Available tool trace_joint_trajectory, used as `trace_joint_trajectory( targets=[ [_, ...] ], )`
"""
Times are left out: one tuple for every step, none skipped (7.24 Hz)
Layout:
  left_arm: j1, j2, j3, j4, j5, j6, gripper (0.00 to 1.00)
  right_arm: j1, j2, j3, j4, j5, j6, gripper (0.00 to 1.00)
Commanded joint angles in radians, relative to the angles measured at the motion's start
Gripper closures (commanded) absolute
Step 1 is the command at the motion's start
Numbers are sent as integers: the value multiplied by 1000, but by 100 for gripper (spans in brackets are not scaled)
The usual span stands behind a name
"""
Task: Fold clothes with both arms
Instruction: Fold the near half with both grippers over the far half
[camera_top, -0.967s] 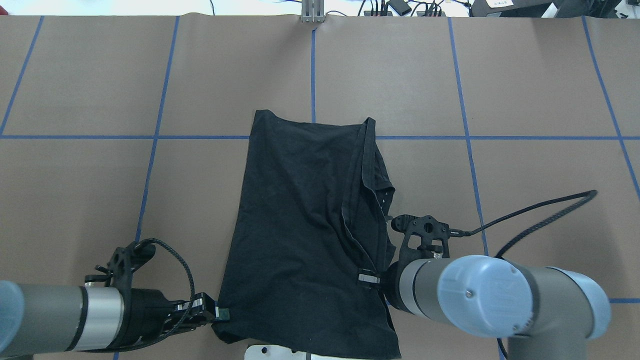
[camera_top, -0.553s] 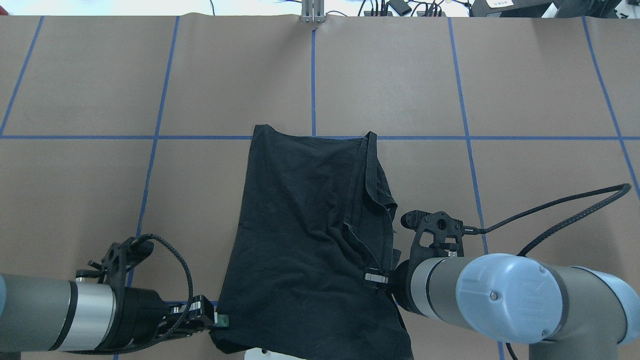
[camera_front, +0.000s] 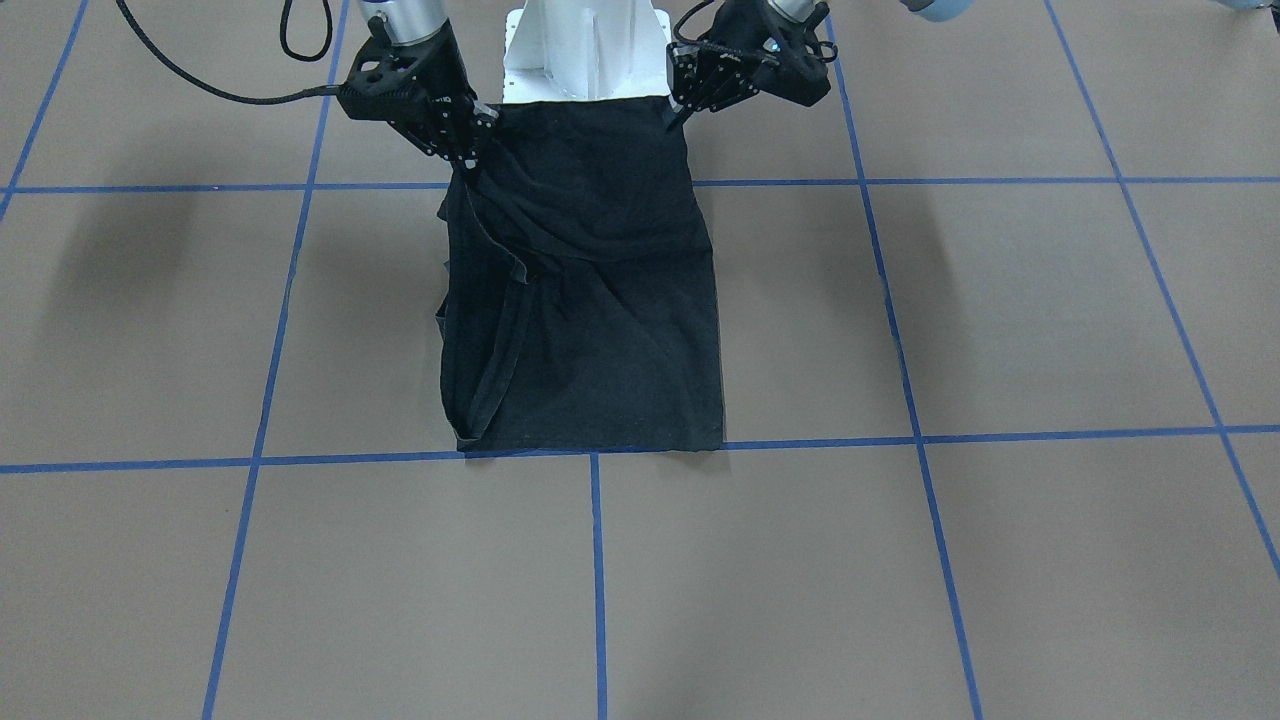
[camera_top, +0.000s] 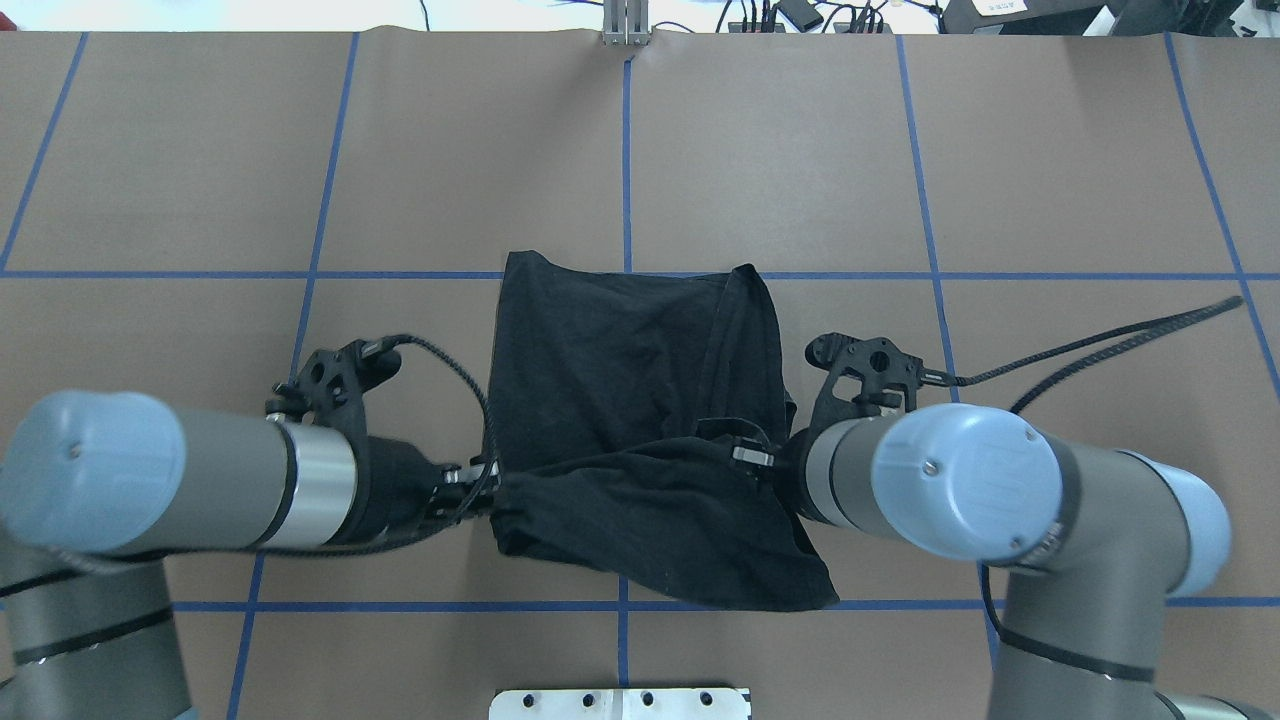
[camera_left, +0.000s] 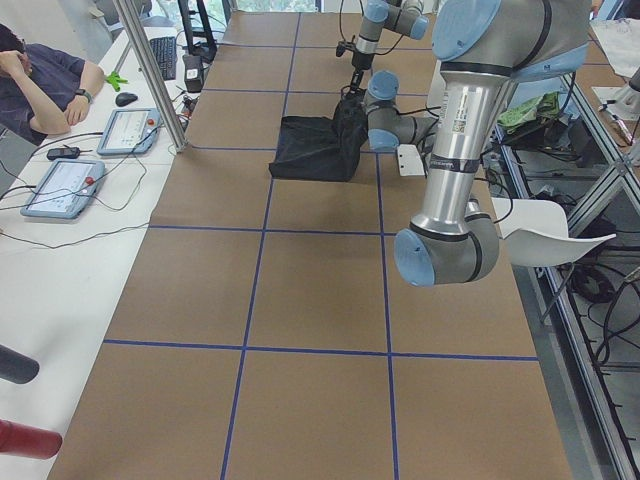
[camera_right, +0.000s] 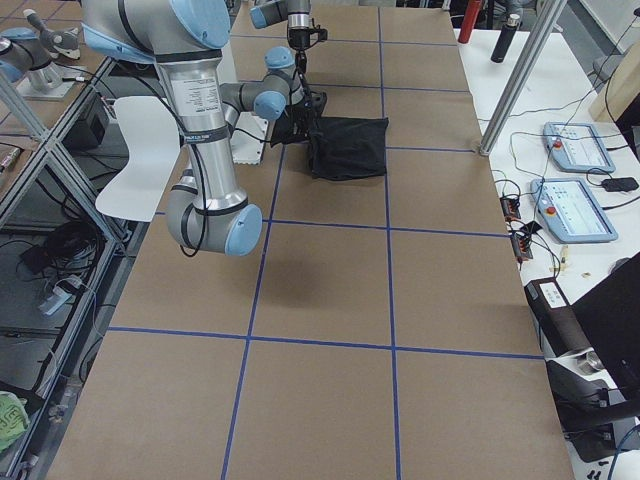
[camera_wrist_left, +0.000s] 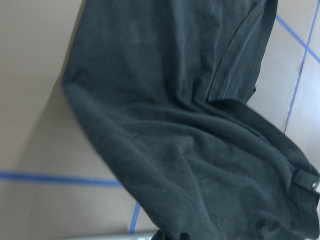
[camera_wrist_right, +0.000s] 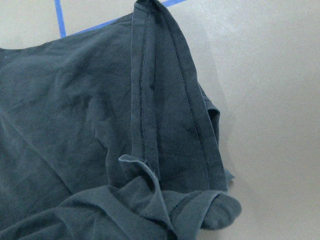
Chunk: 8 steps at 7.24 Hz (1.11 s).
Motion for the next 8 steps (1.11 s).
trace_joint_trajectory(
  targets=[
    [-117, -54, 82, 32, -51, 106, 100, 52, 41, -99, 8, 0, -33, 100],
    [-171, -89, 134, 32, -97, 125, 100, 69, 56, -130, 10, 0, -50, 100],
    [-194, -125, 186, 31, -100, 150, 100, 86, 85, -178, 11, 0, -62, 100],
    [-212, -152, 234, 31, -100, 185, 100, 99, 108, -220, 13, 0, -68, 100],
    [-232, -182, 295, 29, -100, 205, 100, 115, 115, -242, 13, 0, -88, 100],
    [-249, -217, 355, 28, -99, 225, 100, 129, 142, -281, 13, 0, -105, 100],
    [-260, -245, 410, 20, -94, 240, 100, 141, 176, -324, 11, 0, -107, 100],
    [-272, -277, 464, 18, -93, 262, 100, 155, 200, -361, 13, 0, -110, 100]
  ],
)
